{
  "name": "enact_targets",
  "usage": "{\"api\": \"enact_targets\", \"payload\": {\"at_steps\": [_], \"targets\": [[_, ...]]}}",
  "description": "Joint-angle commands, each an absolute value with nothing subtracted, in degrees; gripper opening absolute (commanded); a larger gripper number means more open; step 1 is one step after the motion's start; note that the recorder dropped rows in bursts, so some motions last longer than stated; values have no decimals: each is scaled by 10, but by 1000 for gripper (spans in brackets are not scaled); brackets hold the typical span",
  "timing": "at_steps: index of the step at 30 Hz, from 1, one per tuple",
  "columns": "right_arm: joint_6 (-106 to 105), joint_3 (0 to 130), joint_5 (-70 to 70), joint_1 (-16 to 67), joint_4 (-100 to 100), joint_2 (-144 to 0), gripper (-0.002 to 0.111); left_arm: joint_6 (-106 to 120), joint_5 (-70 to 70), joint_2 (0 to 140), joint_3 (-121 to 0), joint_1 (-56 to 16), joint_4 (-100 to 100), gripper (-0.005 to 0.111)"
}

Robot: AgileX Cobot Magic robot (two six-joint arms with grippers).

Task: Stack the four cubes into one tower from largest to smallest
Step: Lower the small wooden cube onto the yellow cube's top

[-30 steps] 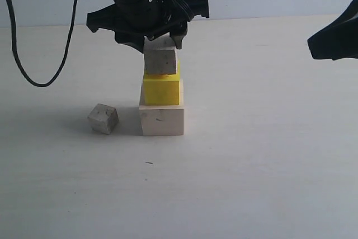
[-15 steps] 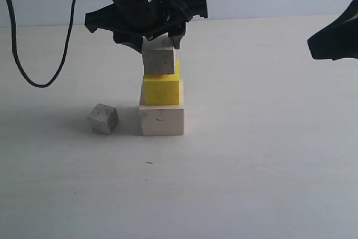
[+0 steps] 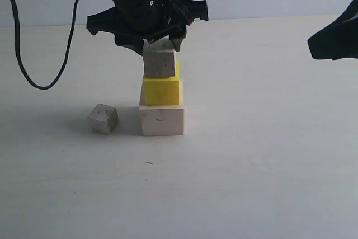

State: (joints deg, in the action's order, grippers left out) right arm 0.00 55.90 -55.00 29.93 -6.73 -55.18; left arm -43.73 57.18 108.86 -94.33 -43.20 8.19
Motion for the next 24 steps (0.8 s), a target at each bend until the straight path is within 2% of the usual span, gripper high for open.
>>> {"api": "enact_targets", "payload": {"at_steps": [1, 13, 15, 19, 21, 24], "targets": [[0, 557, -543, 300, -69, -547, 0, -441, 569, 1086, -946, -434, 89, 0], [0, 557, -543, 300, -71, -547, 0, -439, 573, 1086, -946, -434, 82, 0], [0, 557, -543, 300, -71, -547, 0, -437, 574, 1086, -946, -434, 80, 4], [0, 557, -544, 300, -71, -547, 0, -437, 582, 1086, -946, -434, 78, 38], [0, 557, -544, 300, -71, -547, 0, -437, 583, 1086, -946, -434, 78, 50], [0, 557, -544, 300, -71, -547, 0, -437, 583, 1086, -946, -434, 78, 58]]}}
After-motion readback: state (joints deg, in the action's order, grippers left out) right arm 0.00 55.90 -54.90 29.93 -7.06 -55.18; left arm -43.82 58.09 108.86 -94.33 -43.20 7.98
